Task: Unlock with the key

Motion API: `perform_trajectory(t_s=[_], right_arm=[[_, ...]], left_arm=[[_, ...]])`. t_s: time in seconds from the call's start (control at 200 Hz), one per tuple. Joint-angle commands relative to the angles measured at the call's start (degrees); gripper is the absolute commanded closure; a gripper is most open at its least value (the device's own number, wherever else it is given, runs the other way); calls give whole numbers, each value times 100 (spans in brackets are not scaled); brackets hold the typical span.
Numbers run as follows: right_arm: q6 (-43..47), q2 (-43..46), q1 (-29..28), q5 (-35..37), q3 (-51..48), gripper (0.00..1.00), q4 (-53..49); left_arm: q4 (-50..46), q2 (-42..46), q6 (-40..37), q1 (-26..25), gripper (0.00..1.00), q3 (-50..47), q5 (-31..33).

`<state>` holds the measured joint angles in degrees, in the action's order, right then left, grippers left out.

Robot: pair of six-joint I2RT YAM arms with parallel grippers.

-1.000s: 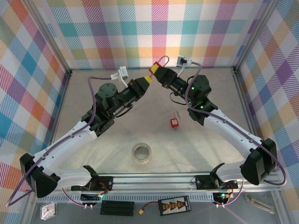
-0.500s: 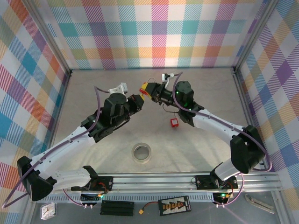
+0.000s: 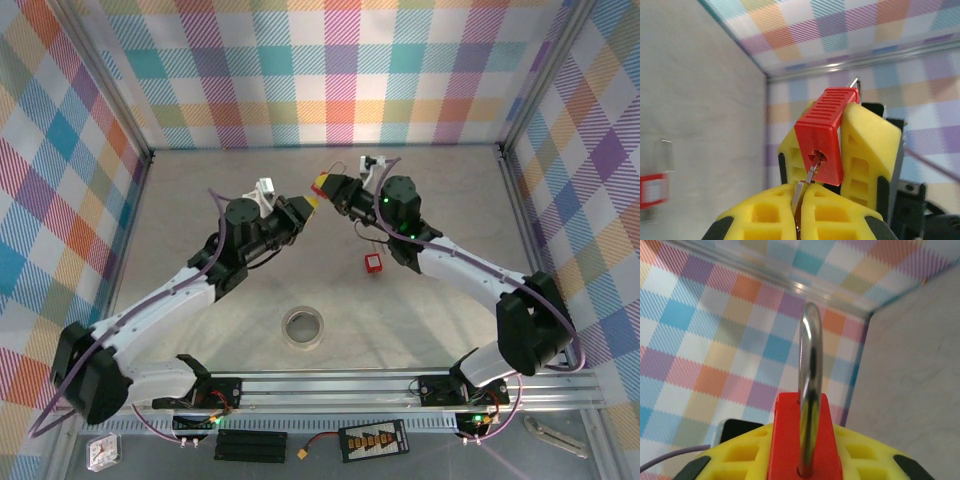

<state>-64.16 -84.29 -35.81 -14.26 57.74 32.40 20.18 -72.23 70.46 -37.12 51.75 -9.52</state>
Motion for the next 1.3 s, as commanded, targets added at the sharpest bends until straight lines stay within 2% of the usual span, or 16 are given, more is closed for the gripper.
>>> perform_trajectory(t_s=[0.0, 0.115, 0.305, 0.435, 0.47, 0.545, 0.605, 0.74, 1.05, 1.295], right_arm=[[985, 88, -1173, -3176, -208, 100, -417], [820, 38, -1139, -3312, -246, 100, -325], [122, -94, -1108, -3343, -696, 100, 700], [16, 8, -951, -3354, -586, 100, 495], [47, 59, -913, -3393, -491, 100, 318], [157, 97, -867, -3485, -298, 100, -161], [257, 106, -841, -3569, -187, 100, -466], [440, 150, -787, -3632, -130, 100, -1041], [352, 93, -761, -3763, -172, 100, -1052], [416, -48, -747, -4015, -118, 100, -1331]], left_arm=[[4254, -724, 1507, -128, 100, 459, -1105], [5055, -998, 1972, -115, 100, 578, -1094], [5099, -960, 1946, -29, 100, 675, -1247], [5116, -917, 1973, 27, 100, 266, -1219], [5157, -908, 2007, 43, 95, 110, -1202], [5306, -900, 2111, 80, 94, -235, -1164], [5433, -856, 2184, 115, 88, -485, -1174], [5097, -463, 2145, 263, 80, -999, -1276], [3541, 749, 1758, 627, 62, -1699, -1539], [3614, 1172, 1867, 823, 53, -2033, -1465]])
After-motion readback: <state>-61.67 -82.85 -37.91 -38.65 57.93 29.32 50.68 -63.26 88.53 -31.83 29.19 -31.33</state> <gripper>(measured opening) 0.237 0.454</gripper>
